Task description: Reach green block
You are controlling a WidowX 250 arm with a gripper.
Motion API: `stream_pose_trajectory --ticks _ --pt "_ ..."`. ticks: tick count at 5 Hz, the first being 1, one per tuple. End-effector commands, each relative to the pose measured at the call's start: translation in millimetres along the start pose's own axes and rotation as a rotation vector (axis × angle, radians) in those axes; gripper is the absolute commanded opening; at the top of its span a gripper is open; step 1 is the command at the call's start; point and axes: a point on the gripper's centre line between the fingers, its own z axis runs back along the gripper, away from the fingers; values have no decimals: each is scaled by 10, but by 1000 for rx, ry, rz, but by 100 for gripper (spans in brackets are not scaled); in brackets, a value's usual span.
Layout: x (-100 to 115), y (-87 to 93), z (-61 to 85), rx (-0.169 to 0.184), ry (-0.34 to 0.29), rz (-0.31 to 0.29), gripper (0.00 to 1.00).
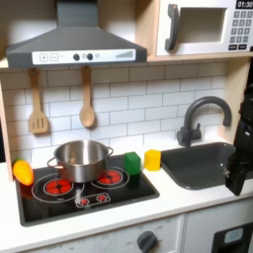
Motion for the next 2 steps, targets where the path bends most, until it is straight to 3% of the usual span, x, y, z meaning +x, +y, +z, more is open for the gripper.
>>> stream_pose_trajectory --ticks 1,2 --pt "0 -1 0 -1 0 1 100" --pt "155 89 -26 21 -11 -19 100"
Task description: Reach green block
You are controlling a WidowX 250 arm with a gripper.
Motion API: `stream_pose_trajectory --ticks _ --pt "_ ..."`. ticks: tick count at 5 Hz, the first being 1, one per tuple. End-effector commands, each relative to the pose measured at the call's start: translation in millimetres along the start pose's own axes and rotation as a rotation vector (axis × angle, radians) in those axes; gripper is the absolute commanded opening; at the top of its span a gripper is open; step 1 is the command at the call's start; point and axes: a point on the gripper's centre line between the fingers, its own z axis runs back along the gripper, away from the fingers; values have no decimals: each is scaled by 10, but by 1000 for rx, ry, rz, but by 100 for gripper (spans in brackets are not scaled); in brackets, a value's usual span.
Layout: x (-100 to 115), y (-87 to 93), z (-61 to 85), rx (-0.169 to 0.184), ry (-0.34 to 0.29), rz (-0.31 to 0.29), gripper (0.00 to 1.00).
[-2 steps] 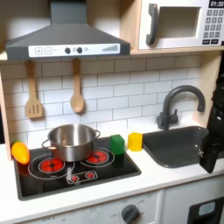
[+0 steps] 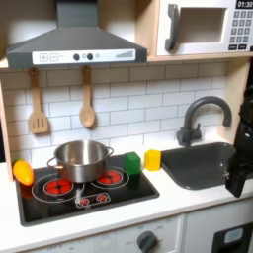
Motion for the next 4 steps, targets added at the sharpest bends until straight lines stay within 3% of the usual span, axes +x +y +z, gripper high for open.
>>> stream_pose_trajectory --ticks 1,4 --pt "269 148 -79 27 -2 -17 100" --pt "757 275 -91 38 -41 -21 100"
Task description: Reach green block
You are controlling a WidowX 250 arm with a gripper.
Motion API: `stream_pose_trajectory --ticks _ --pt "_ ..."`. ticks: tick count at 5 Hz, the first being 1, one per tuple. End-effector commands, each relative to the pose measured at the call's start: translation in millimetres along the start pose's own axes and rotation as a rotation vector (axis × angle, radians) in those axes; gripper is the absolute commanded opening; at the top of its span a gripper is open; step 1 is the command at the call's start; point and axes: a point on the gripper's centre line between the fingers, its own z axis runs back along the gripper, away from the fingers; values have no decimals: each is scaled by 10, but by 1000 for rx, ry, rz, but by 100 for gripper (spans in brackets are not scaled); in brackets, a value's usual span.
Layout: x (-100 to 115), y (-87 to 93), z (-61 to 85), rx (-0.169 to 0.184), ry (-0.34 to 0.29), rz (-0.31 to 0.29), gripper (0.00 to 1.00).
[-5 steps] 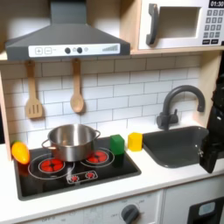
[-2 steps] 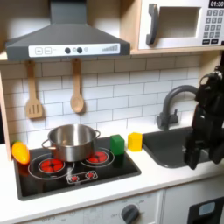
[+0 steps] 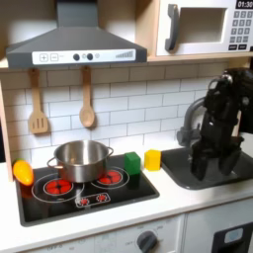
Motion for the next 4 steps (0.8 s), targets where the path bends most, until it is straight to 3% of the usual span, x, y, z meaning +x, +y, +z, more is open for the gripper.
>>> stream_pose_trajectory --ticks 1,4 --pt "319 78 -49 12 -13 7 100" --pt "772 131 -146 21 -28 30 100"
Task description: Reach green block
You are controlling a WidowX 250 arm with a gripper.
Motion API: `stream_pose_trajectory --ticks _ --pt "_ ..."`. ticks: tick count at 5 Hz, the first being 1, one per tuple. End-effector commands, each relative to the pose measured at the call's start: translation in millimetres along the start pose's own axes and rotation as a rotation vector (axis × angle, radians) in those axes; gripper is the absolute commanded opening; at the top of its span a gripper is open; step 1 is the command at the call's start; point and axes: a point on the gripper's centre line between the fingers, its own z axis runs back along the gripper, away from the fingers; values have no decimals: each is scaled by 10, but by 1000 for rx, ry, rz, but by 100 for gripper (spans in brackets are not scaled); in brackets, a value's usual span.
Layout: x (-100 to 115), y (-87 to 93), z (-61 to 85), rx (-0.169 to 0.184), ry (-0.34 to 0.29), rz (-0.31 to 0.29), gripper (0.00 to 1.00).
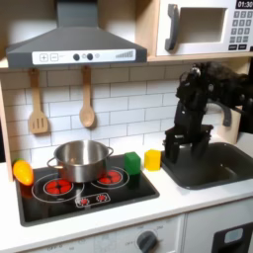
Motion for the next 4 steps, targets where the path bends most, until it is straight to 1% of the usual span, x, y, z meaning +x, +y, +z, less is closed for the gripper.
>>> stream_pose_trajectory --ticks 1,4 --pt "288 59 -85 10 -7 22 100" --pt "652 140 -208 31 -12 49 100"
